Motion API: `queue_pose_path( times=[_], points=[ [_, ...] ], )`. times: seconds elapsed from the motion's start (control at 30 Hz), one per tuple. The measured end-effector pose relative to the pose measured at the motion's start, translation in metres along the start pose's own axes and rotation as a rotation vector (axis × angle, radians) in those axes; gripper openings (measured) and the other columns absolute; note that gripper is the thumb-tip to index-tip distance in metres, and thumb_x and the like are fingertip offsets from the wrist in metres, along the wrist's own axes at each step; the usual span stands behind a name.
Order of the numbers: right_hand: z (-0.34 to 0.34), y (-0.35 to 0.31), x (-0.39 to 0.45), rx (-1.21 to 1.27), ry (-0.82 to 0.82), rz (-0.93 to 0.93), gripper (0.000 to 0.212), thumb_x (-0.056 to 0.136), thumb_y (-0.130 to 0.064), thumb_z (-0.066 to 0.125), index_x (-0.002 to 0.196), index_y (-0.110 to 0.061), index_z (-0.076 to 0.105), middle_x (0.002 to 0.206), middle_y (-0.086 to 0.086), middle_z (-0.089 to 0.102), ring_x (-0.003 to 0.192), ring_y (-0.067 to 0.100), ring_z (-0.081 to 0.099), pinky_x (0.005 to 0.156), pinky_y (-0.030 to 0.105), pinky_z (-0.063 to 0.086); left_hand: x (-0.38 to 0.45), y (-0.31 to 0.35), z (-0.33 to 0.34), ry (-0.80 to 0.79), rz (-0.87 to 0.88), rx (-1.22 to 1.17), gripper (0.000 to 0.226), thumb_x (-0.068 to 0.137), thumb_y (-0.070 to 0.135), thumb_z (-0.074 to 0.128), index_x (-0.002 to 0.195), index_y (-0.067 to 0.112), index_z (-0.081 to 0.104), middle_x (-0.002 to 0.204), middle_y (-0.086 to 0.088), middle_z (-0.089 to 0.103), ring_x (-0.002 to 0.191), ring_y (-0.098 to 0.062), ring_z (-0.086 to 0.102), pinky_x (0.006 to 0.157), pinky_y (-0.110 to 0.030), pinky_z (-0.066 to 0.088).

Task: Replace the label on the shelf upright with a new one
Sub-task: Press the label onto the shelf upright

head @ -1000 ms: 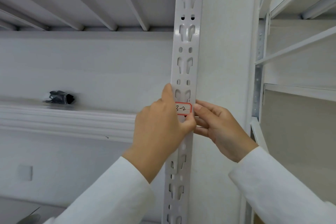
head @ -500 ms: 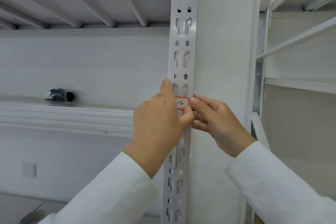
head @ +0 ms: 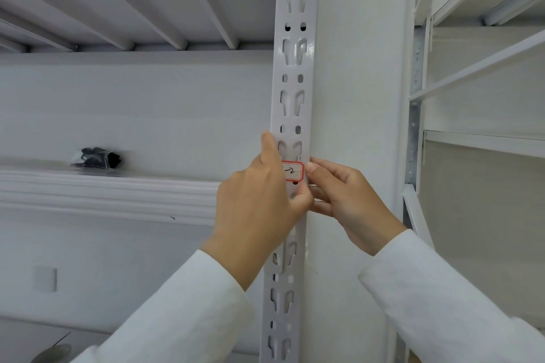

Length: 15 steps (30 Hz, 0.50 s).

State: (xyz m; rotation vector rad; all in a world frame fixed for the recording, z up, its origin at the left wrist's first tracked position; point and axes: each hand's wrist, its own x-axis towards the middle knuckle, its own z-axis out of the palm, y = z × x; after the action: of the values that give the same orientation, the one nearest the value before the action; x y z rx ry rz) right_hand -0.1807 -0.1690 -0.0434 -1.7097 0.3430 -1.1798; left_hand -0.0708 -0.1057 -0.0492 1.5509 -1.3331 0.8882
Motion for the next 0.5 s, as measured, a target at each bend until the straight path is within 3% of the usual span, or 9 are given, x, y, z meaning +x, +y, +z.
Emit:
queue_pose_path(
  times=[0.17,0.27,0.4,0.5],
  points=[
    [0.0002,-0.0001,-0.0004,-0.019,0.005,0.006,0.033,0.096,-0.022,0.047,0.125,-0.009,0.057,0.103,0.005,0.072,0.087,0.012,0.070,0.065,0.019,0.055,0.0037,-0.0009,-0.0022,-0.017,0.000,0.001,0.059,0.087,0.049,0.046,0.131,0.015,0.029,0.092,0.001,0.062,0.075,-0.025,0.059,0.060,-0.030,0.040],
    [0.0008,-0.0004,-0.0015,-0.010,0.005,0.001,0.030,0.096,-0.020,0.047,0.120,-0.009,0.060,0.094,0.000,0.073,0.081,0.009,0.070,0.064,0.019,0.055,0.0043,0.0006,-0.0023,-0.009,-0.015,0.035,0.055,0.087,0.048,0.046,0.128,0.015,0.031,0.083,0.002,0.055,0.068,-0.024,0.049,0.059,-0.029,0.035],
    [0.0019,-0.0015,-0.0028,-0.008,-0.006,-0.008,0.028,0.096,-0.020,0.046,0.116,-0.008,0.063,0.091,0.002,0.073,0.079,0.008,0.069,0.066,0.019,0.055,0.0028,0.0038,0.0041,-0.008,-0.019,0.117,0.061,0.089,0.045,0.043,0.136,0.011,0.025,0.099,-0.002,0.063,0.078,-0.029,0.060,0.059,-0.029,0.036],
    [0.0021,-0.0022,-0.0035,-0.016,-0.004,-0.011,0.028,0.097,-0.020,0.046,0.115,-0.007,0.063,0.093,0.005,0.072,0.082,0.011,0.069,0.067,0.019,0.056,0.0026,0.0042,0.0055,-0.010,-0.009,0.131,0.060,0.090,0.041,0.039,0.138,0.009,0.021,0.097,-0.002,0.061,0.079,-0.029,0.061,0.059,-0.029,0.036]
  ],
)
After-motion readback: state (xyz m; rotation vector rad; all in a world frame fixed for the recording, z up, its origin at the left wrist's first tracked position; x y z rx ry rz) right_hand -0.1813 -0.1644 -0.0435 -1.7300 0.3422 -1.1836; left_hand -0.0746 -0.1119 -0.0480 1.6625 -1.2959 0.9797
